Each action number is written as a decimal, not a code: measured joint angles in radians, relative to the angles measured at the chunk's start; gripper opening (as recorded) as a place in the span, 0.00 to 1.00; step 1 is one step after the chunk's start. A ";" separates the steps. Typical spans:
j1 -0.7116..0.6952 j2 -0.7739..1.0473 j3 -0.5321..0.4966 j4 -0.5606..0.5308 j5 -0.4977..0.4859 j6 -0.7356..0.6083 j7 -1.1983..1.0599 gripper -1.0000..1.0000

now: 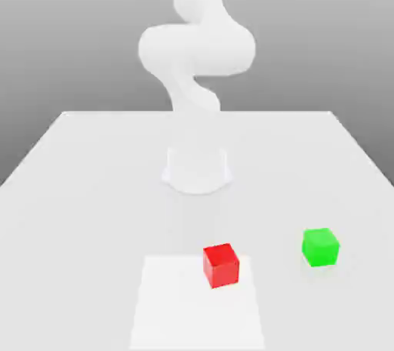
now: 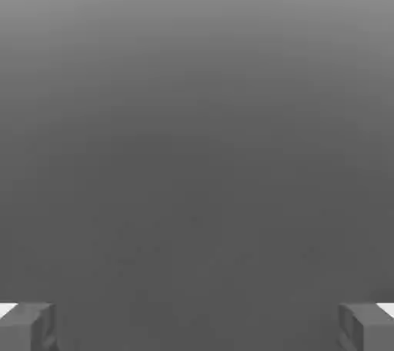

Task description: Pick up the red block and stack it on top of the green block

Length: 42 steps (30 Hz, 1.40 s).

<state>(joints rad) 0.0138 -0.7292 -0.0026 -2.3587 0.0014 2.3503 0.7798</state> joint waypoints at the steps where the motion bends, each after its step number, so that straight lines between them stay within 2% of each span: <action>1: 0.006 0.035 -0.001 -0.028 0.001 0.024 -0.010 0.50; 17: 0.096 0.627 0.004 -0.474 0.001 0.429 -0.165 0.50; 24: 0.102 0.897 0.004 -0.475 -0.003 0.651 -0.174 0.50; 25: 0.103 0.927 0.004 -0.471 -0.003 0.677 -0.174 0.00; 32: 0.101 0.931 0.005 -0.471 -0.007 0.681 -0.170 0.00; 39: 0.094 0.704 0.014 -0.503 -0.002 0.486 -0.175 0.00; 42: 0.176 0.662 0.047 -0.497 0.009 0.438 -0.261 0.00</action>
<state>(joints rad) 0.1896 -0.0672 0.0441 -2.8560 0.0106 2.7884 0.5191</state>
